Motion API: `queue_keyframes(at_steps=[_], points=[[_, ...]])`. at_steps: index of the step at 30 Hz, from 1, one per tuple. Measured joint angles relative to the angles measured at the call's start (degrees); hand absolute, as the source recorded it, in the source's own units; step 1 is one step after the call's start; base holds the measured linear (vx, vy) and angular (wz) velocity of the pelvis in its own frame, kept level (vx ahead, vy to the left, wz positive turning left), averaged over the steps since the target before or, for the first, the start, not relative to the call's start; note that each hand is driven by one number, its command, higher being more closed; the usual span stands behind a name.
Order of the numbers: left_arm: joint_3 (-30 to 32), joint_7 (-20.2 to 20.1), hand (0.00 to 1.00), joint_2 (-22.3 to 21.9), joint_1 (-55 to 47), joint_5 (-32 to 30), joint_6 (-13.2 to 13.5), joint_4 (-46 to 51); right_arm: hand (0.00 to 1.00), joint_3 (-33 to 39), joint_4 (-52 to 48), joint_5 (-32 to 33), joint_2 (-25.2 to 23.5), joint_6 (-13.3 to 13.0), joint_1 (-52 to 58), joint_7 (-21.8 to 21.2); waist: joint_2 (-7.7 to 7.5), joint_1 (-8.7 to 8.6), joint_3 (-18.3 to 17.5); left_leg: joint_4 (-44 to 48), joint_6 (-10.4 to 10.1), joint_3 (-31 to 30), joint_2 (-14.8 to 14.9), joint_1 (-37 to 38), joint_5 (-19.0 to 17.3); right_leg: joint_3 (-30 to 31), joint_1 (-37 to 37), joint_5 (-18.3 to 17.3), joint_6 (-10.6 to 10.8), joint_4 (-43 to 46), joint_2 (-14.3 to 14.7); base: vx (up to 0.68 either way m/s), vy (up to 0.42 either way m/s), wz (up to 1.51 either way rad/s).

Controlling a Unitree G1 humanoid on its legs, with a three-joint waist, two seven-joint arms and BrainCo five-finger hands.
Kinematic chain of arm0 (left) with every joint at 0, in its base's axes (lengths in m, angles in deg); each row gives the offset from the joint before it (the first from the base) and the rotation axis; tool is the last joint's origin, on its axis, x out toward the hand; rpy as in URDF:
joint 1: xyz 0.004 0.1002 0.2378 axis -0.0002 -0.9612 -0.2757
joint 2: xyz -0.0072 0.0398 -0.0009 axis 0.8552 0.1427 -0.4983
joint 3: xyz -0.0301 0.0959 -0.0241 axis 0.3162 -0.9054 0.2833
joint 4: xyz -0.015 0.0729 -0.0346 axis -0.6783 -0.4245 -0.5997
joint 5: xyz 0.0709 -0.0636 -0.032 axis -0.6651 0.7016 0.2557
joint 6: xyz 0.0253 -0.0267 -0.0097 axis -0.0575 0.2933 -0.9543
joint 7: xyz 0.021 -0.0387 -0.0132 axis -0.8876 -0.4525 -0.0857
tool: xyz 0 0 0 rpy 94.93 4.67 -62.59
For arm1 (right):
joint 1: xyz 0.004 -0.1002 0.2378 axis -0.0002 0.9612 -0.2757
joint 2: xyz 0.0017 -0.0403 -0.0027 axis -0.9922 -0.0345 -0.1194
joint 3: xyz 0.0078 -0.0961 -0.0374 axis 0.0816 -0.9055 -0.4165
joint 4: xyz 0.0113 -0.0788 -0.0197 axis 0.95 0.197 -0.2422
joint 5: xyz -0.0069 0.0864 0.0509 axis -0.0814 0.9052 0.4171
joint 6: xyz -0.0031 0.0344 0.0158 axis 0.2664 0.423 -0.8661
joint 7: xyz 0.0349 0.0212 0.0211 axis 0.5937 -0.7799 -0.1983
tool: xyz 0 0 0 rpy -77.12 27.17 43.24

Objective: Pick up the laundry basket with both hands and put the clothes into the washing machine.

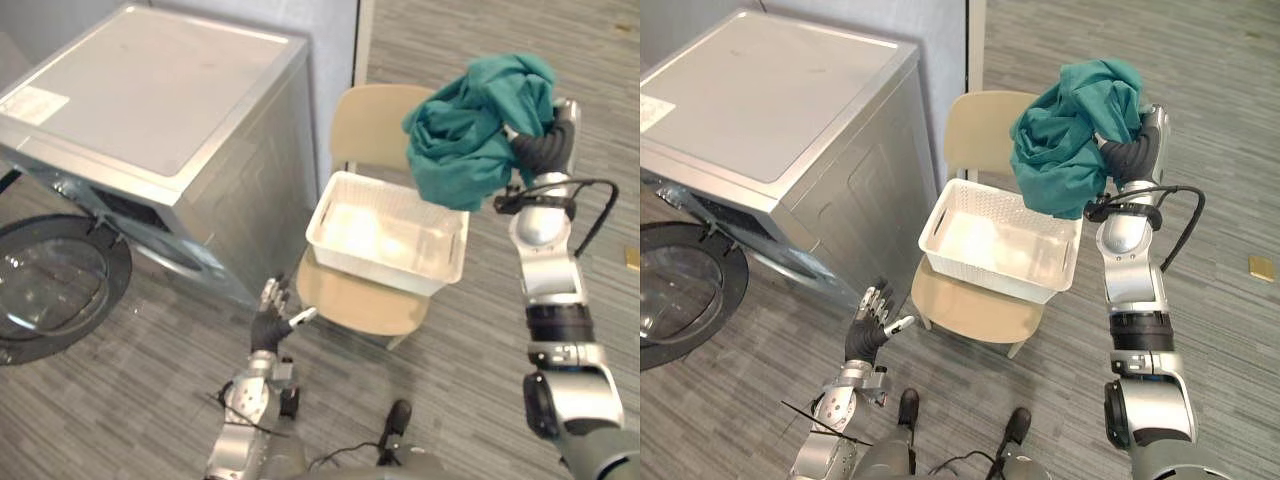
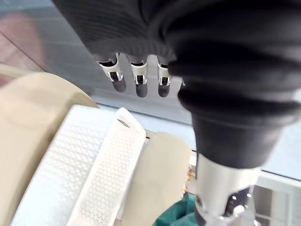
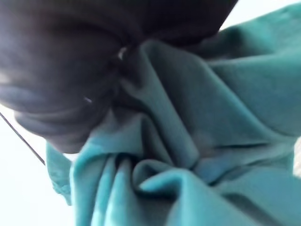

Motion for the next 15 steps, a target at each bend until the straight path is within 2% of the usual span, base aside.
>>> queue_keyframes(at_steps=[5,7,11,15], points=[[-3.3,0.7,0.00,0.0,4.5,-9.5,0.2,3.6,1.00,-0.6,-7.9,3.6,-0.4,-1.7,4.4,-3.2,0.04,-0.30,-2.4,0.0,-0.2,1.3,0.0,1.3,-0.1,1.2,0.5,0.0,0.0,0.0,0.0,0.04,0.013,-0.12],[-3.8,2.7,0.00,0.0,8.8,-16.9,0.1,3.6,1.00,-3.0,-10.6,6.0,-0.5,-3.1,6.7,-6.4,-0.03,-1.28,-3.1,0.0,-0.3,1.7,0.0,2.0,-0.1,1.5,1.0,0.0,0.0,0.0,0.0,0.02,0.018,-0.05],[-5.3,2.8,0.00,1.4,14.9,-25.2,-0.5,3.7,1.00,-6.6,-12.1,9.1,-1.6,-3.9,8.4,-10.1,-0.01,-2.77,-3.7,0.0,-0.3,2.9,0.1,2.7,-0.3,2.6,1.0,0.1,0.1,-0.1,0.0,-0.01,0.023,-0.12],[-8.1,0.8,0.00,3.1,18.0,-26.5,-1.2,3.6,1.00,-9.0,-13.7,12.6,-2.2,-4.1,9.4,-13.0,-0.10,-3.33,-3.8,0.0,-0.4,4.1,0.1,2.9,-0.7,4.3,0.4,0.1,0.1,-0.2,0.1,-0.02,0.023,-0.16]])
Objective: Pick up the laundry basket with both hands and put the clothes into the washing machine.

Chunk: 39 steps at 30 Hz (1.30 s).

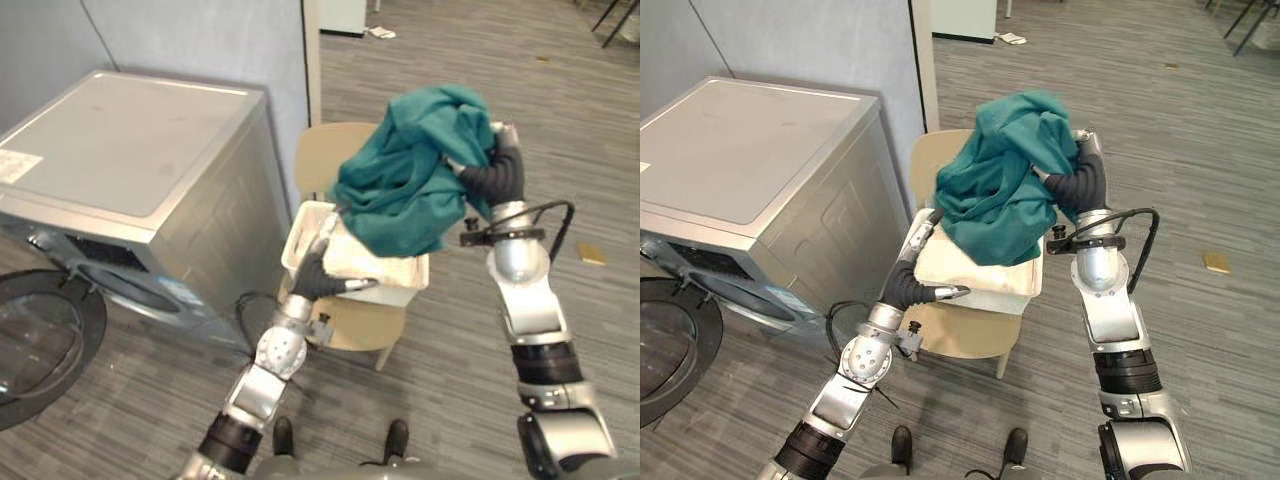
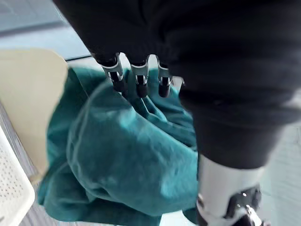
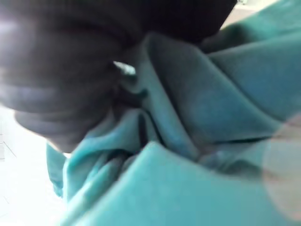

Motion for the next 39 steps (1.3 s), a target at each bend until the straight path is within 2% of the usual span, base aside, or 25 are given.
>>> queue_keyframes(at_steps=[5,12,16,21,24,29,31,36,39], points=[[-2.0,-1.9,0.00,1.3,3.7,-0.5,-1.1,-2.2,1.00,-2.7,-2.4,5.0,0.0,0.0,1.5,-3.8,-0.13,-0.30,-0.3,0.0,-0.2,1.4,0.2,-0.3,-0.1,1.5,-1.3,0.2,0.1,0.1,0.2,0.01,0.018,-0.14],[-4.7,-2.0,0.00,2.2,10.4,-1.9,-2.4,-6.6,1.00,-4.9,-2.6,10.5,0.3,0.0,1.6,-7.0,-0.25,-0.83,-0.3,0.0,0.1,2.0,-0.1,-1.3,0.1,2.6,-2.8,1.1,0.1,0.2,0.1,0.04,0.015,-0.06],[-6.7,-2.1,0.00,3.2,13.3,-1.4,-2.3,-7.3,1.00,-6.9,-4.5,15.0,1.9,-0.3,1.6,-7.7,-0.25,-1.57,-0.3,0.0,0.1,2.2,-0.1,-1.4,0.1,2.7,-3.1,1.3,-0.2,0.2,0.1,0.04,0.017,-0.03],[-8.5,-2.9,0.00,3.5,15.6,-1.6,-2.3,-9.9,1.00,-8.8,-4.5,16.7,1.9,-0.3,1.6,-8.2,-0.25,-1.64,-0.3,0.0,0.1,2.6,-0.1,-1.2,0.1,2.9,-3.1,1.3,-0.1,0.2,0.1,0.00,0.016,-0.02],[-8.6,-1.4,0.00,3.5,17.0,-5.9,-2.6,-12.5,1.00,-11.0,-4.6,17.3,1.9,-0.3,1.6,-8.5,-0.25,-1.82,-0.3,0.0,0.1,2.8,-0.1,-1.1,0.1,2.9,-3.1,1.2,-0.1,0.1,0.1,-0.01,0.016,-0.03],[-7.6,2.0,0.00,1.8,18.3,-16.8,-5.9,-15.1,1.00,-11.5,-9.4,18.4,1.1,-0.2,3.3,-10.7,-0.29,-2.02,-0.3,0.0,0.1,2.8,0.0,-1.1,0.1,2.9,-3.1,1.2,-0.1,0.1,0.1,0.00,0.000,0.00],[-5.0,3.1,0.00,-0.5,18.3,-19.7,-8.3,-16.5,1.00,-11.6,-9.8,18.7,-0.3,-0.1,4.5,-10.8,-0.32,-2.10,-0.3,0.0,0.1,2.8,0.0,-1.2,0.1,2.9,-3.1,1.2,-0.1,0.1,0.1,0.00,0.000,0.00],[-1.2,3.3,0.00,-3.7,18.4,-20.1,-11.1,-19.9,1.00,-11.6,-9.8,18.7,-2.0,1.2,6.1,-10.8,-0.33,-2.08,-0.3,0.0,0.1,2.7,0.0,-1.3,0.1,2.9,-3.1,1.2,0.0,0.1,0.1,0.01,0.008,0.01],[0.3,3.2,0.00,-4.8,18.4,-17.5,-11.6,-20.9,1.00,-11.6,-9.8,18.9,-3.1,1.6,6.7,-10.9,-0.38,-2.04,-0.2,0.0,0.1,2.6,0.0,-1.5,0.1,2.9,-3.2,1.2,0.0,0.1,0.1,0.00,0.000,0.00]])
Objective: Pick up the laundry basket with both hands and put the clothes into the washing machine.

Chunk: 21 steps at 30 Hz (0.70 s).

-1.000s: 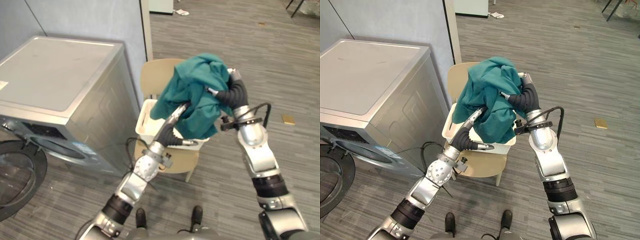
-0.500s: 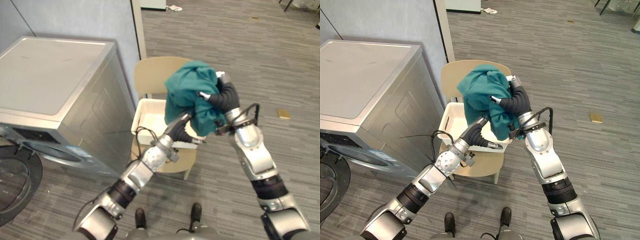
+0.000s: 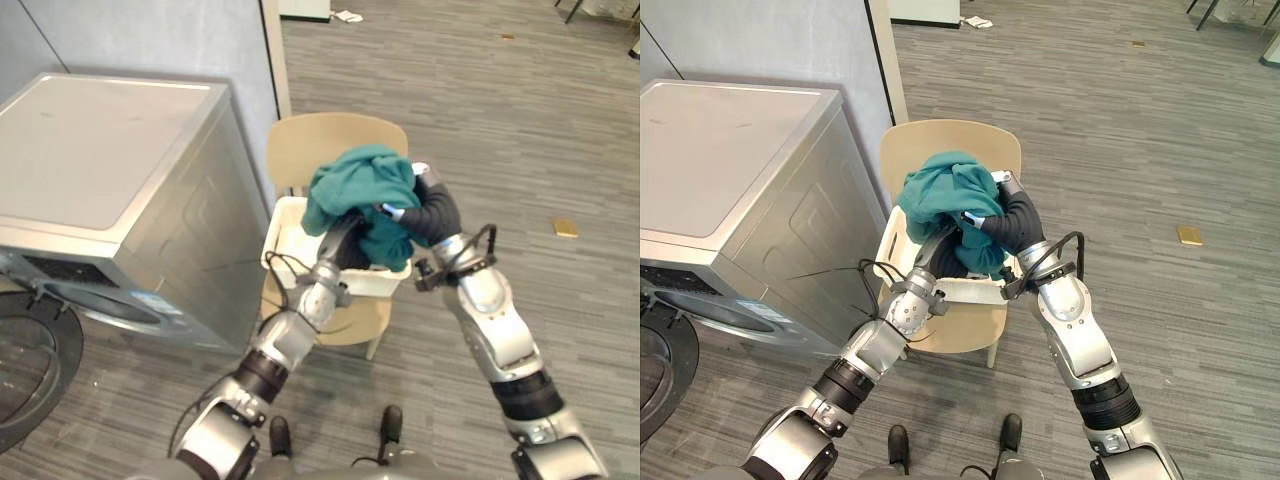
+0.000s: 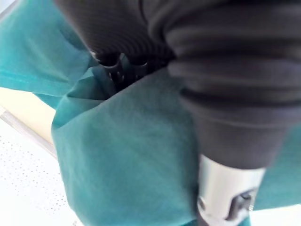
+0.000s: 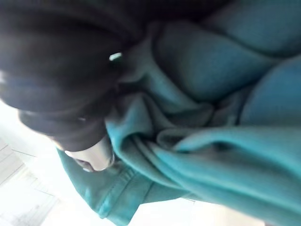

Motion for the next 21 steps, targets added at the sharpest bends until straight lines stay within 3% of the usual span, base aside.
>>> queue_keyframes(at_steps=[6,7,14,21], points=[[2.2,0.2,0.00,-0.9,0.1,4.8,0.1,-1.8,1.00,-2.0,0.0,2.6,-1.9,0.1,0.2,-0.9,-0.17,-0.08,0.0,0.0,0.0,0.1,0.0,-0.1,0.0,0.1,-0.2,0.0,0.0,0.0,0.0,0.00,0.000,0.00],[2.6,0.7,1.00,-0.9,0.6,4.9,0.1,-2.9,1.00,-2.3,0.0,3.5,-2.3,0.1,0.3,-0.9,-0.22,-0.05,0.0,0.0,0.0,0.1,0.0,-0.1,0.0,0.1,-0.2,0.0,0.0,0.0,0.0,0.00,0.000,0.00],[3.0,2.7,1.00,-0.6,3.1,7.3,0.3,-5.3,1.00,-2.6,0.0,8.4,-4.0,0.5,0.3,-0.8,-0.51,-0.05,0.1,0.0,0.0,0.4,0.0,0.0,0.0,0.3,-0.3,0.0,0.0,0.0,0.1,0.00,0.000,-0.01],[2.2,2.3,1.00,0.5,3.4,11.1,2.6,-5.5,1.00,-4.4,-0.2,9.3,-4.1,0.5,0.3,-0.9,-0.58,0.03,0.1,0.0,-0.2,0.9,0.1,0.1,-0.2,0.7,-0.5,0.0,0.0,0.0,0.1,0.00,0.000,-0.02]])
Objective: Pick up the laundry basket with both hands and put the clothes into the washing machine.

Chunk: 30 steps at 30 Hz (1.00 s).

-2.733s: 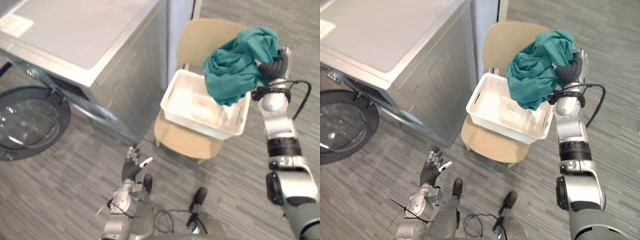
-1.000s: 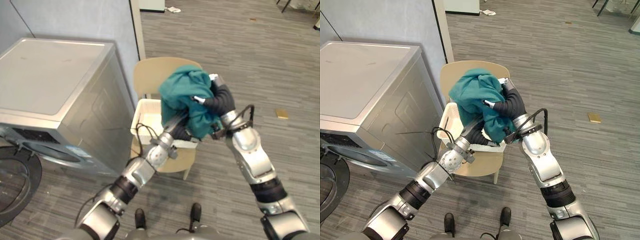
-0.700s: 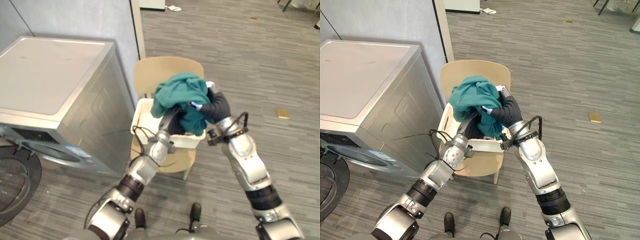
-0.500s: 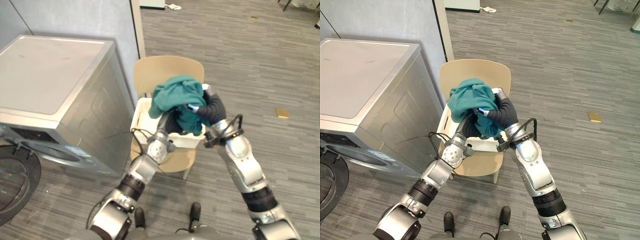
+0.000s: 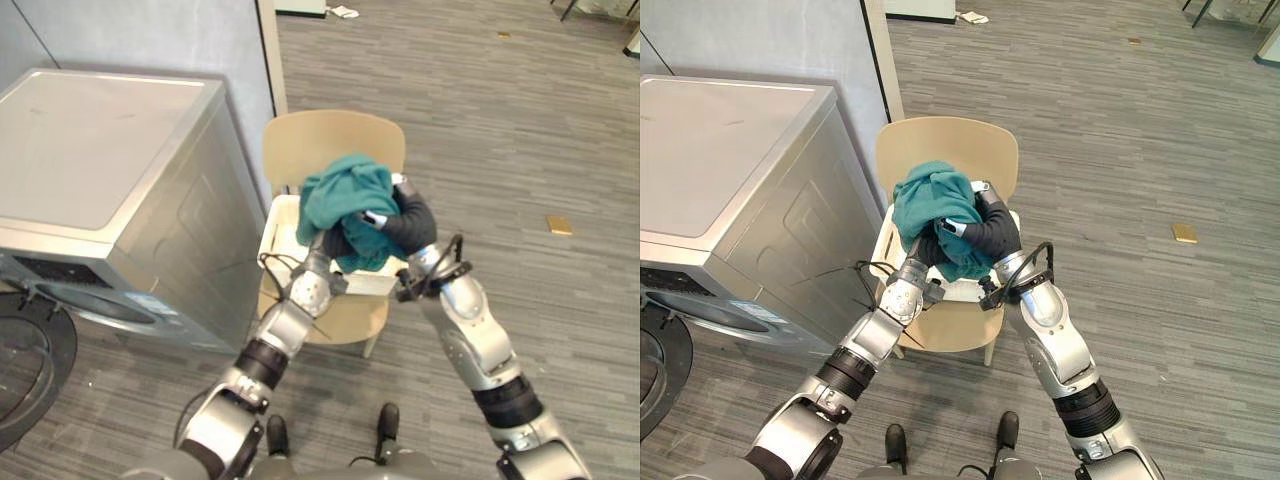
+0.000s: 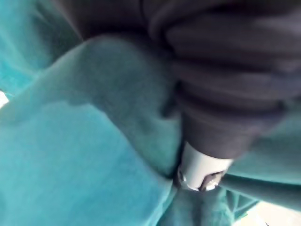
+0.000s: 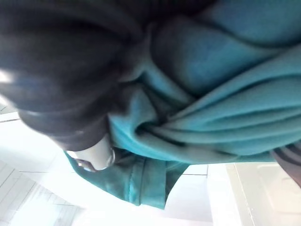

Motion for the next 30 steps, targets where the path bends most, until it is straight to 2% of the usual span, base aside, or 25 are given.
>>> queue_keyframes(at_steps=[1,8,20,23,26,30], points=[[-0.3,0.0,1.00,0.2,-0.1,0.4,0.4,0.0,0.00,0.0,0.0,0.1,0.0,0.0,0.0,0.0,0.00,0.00,0.0,0.0,0.0,0.1,0.0,0.0,0.0,0.1,0.0,0.0,0.0,0.0,0.0,0.00,0.000,-0.03],[-0.7,1.3,1.00,0.2,-1.1,1.7,1.8,0.0,0.00,-0.2,0.0,1.2,0.0,-1.0,0.0,0.0,-0.01,-0.13,0.0,0.0,-0.1,0.3,0.0,0.2,-0.2,0.4,0.0,0.0,0.0,0.0,0.0,0.00,0.000,0.00],[0.4,2.9,1.00,0.8,-4.4,4.7,2.0,0.1,0.00,-2.3,0.0,2.2,0.4,-1.2,0.9,-0.2,-0.12,-0.50,-0.1,0.0,-0.1,0.3,0.1,0.2,-0.2,0.3,0.0,0.0,0.0,0.0,0.1,0.00,0.000,0.00],[0.6,2.9,1.00,1.2,-5.0,5.1,1.9,0.1,0.00,-2.4,0.0,2.3,0.8,-2.0,1.1,-0.3,-0.14,-0.63,-0.1,0.0,-0.1,0.3,0.1,0.2,-0.2,0.3,0.0,0.0,0.0,0.0,0.1,0.00,0.000,0.00],[0.5,2.9,1.00,1.2,-5.1,7.3,1.9,0.1,0.00,-2.4,0.3,2.3,2.0,-2.3,1.6,-0.2,-0.55,-0.63,-0.2,0.0,-0.2,0.2,0.2,0.2,-0.2,0.3,0.1,0.0,-0.1,0.0,0.1,0.00,0.000,0.00],[0.5,3.0,1.00,1.2,-5.1,12.4,1.9,0.0,0.00,-2.4,3.1,2.2,2.6,-2.3,2.2,0.2,-1.86,-0.89,-0.3,0.0,-0.3,0.2,0.2,0.2,-0.4,0.4,0.1,0.1,-0.1,-0.1,0.1,0.00,0.000,0.00]])
